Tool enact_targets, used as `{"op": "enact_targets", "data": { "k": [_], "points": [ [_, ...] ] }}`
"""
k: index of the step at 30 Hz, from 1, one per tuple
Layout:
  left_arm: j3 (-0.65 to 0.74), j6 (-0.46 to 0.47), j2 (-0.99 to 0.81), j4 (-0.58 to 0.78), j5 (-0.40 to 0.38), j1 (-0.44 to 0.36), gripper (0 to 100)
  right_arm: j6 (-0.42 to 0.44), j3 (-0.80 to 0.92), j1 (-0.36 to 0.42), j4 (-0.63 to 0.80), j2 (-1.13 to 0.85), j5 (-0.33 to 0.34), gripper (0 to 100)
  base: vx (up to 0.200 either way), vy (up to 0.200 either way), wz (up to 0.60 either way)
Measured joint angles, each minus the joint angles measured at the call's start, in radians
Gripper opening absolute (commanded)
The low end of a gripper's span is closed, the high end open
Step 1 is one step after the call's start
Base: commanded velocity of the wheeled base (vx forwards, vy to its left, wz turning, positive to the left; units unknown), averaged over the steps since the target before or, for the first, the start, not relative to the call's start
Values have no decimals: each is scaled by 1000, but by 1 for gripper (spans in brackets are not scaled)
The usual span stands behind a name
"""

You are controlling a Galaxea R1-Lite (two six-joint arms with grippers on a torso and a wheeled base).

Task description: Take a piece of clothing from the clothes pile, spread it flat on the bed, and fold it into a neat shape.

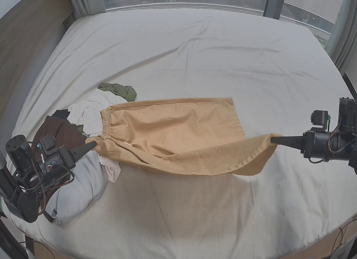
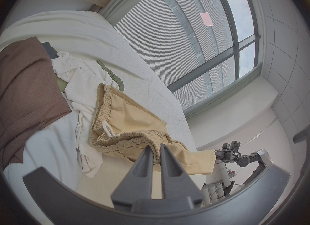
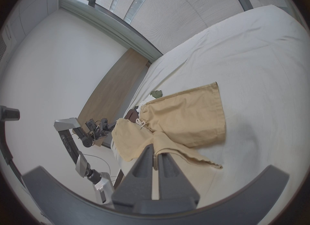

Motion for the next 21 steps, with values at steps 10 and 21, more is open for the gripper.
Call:
{"op": "enact_targets", "data": {
  "k": [10,21],
  "points": [
    [-34,-15,23,0,36,0,0,1,-119,25,4,89,-17,0,0,0,0],
    [-66,-35,37,0,87,3,0,2,-225,18,6,185,-19,0,0,0,0]
  ]
}}
